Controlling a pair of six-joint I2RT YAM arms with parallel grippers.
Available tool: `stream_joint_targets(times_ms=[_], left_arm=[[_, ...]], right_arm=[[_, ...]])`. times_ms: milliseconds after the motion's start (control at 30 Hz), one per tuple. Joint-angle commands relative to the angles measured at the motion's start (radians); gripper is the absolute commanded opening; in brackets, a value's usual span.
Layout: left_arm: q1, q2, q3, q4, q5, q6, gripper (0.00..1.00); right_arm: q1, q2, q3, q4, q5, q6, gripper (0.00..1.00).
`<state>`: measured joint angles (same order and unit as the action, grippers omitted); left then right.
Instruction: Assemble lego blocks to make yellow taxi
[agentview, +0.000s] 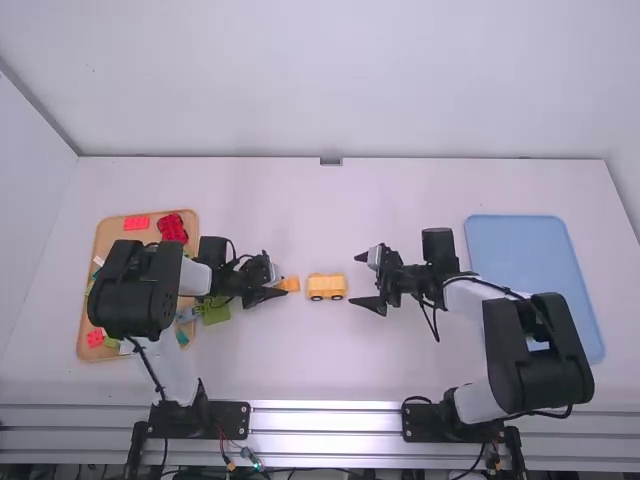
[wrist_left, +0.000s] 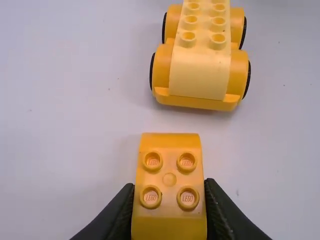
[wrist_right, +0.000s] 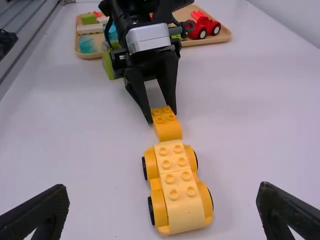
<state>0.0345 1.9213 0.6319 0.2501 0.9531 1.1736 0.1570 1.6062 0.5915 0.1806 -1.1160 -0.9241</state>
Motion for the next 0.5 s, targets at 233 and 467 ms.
stream_joint_targets(times_ms=[233,467], left_arm=[[0.008,-0.006,-0.009,0.004,-0.001,-0.086,0.29],[-0.002,-0.113,0.016,-0.097,-0.001,-0.086,0.28]], right_arm=[[0.021,0.010,-0.010,-0.005,0.069,0.000,0.99],[0.104,0.086,-0.010,0.093,0.148,0.000,0.99]])
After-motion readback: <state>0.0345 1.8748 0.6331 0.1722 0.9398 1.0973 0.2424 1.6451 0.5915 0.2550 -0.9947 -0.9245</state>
